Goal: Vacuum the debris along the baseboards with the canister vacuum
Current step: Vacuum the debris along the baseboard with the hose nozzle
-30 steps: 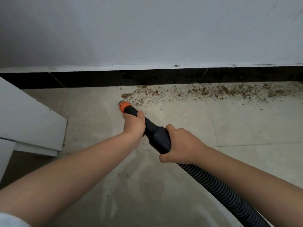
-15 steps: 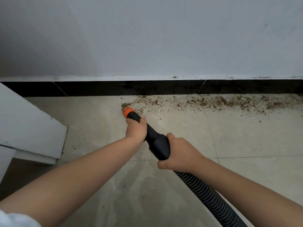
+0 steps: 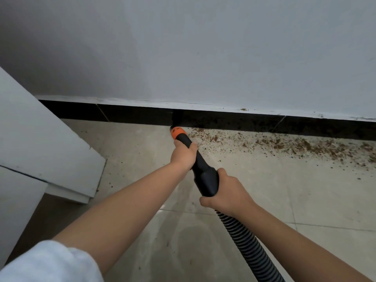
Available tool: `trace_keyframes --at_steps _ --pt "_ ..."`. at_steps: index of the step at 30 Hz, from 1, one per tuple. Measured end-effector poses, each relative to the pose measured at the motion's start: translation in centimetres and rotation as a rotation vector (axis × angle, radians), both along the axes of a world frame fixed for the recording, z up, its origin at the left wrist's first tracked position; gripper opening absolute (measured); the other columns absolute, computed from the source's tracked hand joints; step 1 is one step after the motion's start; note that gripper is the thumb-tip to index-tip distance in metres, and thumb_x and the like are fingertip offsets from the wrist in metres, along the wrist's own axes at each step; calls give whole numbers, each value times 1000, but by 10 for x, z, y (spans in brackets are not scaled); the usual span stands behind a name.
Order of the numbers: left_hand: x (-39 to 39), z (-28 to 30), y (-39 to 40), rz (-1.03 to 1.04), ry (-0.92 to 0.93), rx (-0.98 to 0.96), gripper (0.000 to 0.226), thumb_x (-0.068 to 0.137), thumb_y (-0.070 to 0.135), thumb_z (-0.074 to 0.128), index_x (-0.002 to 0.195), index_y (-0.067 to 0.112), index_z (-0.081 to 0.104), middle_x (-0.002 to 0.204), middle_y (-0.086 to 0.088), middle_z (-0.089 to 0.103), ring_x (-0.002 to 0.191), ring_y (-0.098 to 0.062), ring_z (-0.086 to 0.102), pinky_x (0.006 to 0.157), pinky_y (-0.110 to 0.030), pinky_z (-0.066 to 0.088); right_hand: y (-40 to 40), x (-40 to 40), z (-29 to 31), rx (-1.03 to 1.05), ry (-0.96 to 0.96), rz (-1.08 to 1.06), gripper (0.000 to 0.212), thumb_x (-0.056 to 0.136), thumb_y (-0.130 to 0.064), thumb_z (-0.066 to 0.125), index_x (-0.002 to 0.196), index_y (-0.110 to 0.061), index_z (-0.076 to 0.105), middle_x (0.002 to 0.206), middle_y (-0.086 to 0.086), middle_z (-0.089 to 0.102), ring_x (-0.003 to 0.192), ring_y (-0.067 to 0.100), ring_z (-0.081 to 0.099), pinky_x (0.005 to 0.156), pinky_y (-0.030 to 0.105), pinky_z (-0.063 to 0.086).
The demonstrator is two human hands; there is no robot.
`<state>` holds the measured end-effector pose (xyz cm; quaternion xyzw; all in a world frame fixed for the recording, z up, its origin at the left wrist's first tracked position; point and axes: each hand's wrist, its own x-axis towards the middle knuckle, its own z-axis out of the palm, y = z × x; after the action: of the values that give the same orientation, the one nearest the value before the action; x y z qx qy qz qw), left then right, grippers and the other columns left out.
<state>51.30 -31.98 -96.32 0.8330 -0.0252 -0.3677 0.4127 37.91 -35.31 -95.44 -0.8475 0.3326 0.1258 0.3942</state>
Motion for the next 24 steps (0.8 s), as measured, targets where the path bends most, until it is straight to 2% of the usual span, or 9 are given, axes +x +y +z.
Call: trace_keyframes --at_steps 5,11,19,24 --pt "5 -1 -2 22 13 -20 66 98 35 39 149 12 5 136 -16 46 117 -36 51 97 -46 47 -6 8 -4 1 -11 0 49 68 -31 74 99 -17 39 83 -6 50 67 8 51 51 22 40" --pt "21 0 14 62 9 4 68 99 33 39 150 12 -1 136 -17 47 116 -34 53 98 -42 46 3 27 -10 24 -19 53 50 69 -30 75 101 -15 39 83 -6 49 67 6 50 50 21 39" --pt "26 -4 49 331 52 -46 76 97 29 46 149 15 -7 136 -17 47 118 -34 52 101 -40 44 5 43 0 88 18 252 48 69 -27 77 102 -18 43 87 -8 49 72 3 50 54 17 38" --pt "14 -1 54 488 61 -53 67 98 30 42 150 19 0 138 -17 41 119 -33 50 95 -38 42 7 40 18 85 51 335 48 69 -26 78 103 -18 45 89 -7 51 74 6 51 57 18 41"
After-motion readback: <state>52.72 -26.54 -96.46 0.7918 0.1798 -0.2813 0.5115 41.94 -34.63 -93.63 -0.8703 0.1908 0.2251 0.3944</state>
